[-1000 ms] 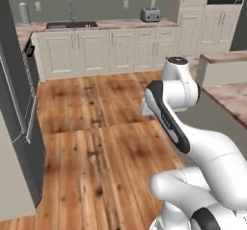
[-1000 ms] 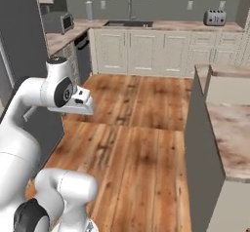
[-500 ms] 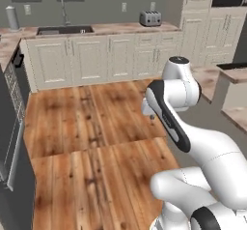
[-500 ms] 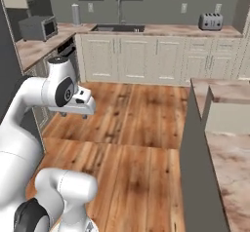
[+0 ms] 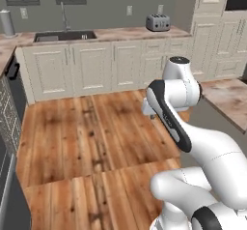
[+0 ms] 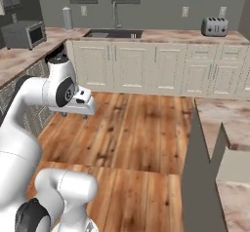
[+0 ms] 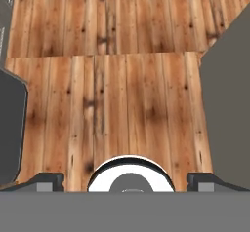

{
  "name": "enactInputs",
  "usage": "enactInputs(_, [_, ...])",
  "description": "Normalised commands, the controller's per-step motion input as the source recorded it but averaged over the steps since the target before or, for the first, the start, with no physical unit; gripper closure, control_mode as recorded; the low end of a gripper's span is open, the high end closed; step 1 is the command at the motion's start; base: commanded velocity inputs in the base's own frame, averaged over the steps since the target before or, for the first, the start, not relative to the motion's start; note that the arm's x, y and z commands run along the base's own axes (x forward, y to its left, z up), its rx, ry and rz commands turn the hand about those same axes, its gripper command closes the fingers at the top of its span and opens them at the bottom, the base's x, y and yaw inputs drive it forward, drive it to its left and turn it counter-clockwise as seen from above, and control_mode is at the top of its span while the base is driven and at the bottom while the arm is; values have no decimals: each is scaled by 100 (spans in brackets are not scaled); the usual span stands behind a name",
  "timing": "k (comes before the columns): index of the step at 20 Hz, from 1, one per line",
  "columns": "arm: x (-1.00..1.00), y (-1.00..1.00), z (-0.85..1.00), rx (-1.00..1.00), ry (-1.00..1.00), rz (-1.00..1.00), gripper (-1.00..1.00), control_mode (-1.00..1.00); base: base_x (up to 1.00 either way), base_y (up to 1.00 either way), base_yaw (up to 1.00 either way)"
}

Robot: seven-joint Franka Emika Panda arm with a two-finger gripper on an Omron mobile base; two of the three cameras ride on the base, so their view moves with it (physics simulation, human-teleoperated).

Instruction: There is a tray on the dining counter. Grab the cup, mug, and pitcher and place them on the tray. The pitcher may be placed next to the tray if it cannot fit the tray.

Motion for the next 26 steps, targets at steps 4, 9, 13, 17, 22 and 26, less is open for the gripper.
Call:
enactInputs(4, [0,0,0,0,0,0,-100,100,100,0,0])
enactInputs(9, [0,0,0,0,0,0,-100,100,100,0,0])
enactInputs(13, [0,0,0,0,0,0,-100,100,100,0,2])
enactInputs(17, [0,0,0,0,0,0,-100,100,100,0,4])
enactInputs(22, [0,0,0,0,0,0,-100,100,100,-1,5])
enactInputs(26, [0,0,0,0,0,0,-100,100,99,0,10])
